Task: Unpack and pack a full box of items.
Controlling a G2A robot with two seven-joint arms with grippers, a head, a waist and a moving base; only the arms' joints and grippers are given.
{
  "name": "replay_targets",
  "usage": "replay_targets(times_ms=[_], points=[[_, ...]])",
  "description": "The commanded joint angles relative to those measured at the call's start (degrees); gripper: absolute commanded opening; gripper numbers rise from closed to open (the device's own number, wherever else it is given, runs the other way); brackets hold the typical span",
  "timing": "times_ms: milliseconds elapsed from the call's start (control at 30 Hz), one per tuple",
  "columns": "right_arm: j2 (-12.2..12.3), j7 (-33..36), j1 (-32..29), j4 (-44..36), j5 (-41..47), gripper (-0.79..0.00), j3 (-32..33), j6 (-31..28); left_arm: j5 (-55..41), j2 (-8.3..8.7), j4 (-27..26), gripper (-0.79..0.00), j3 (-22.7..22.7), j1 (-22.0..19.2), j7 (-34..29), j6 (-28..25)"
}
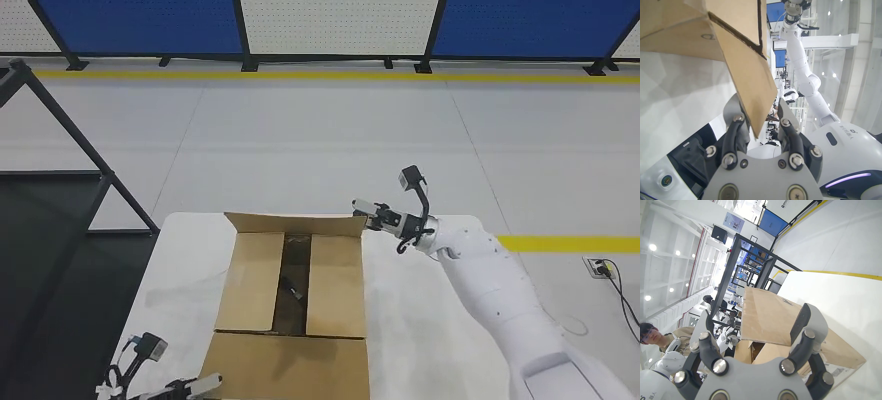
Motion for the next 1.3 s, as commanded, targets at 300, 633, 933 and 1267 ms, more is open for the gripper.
replay_targets(times_ms=[300,633,933,1267], points=[[1.79,1.23,-3.16,-8.71,-0.37,0.000,-0.70,1.32,-5.30,-0.06,-2.19,0.000,-0.56,-0.39,2.02,-6.57],[4.03,1.99,-5.15,-15.20,-1.63,0.000,-2.60,2.07,-5.67,-0.58,-1.92,0.000,3.61,-6.19,12.61,-5.82],[6.45,3.35,-6.54,-20.21,-2.58,0.000,-4.99,3.43,-5.67,-0.58,-1.92,0.000,3.61,-6.19,12.61,-5.82],[8.13,4.30,-7.05,-20.04,1.70,0.000,-4.86,4.40,-5.67,-0.58,-1.92,0.000,3.61,-6.19,12.61,-5.82]])
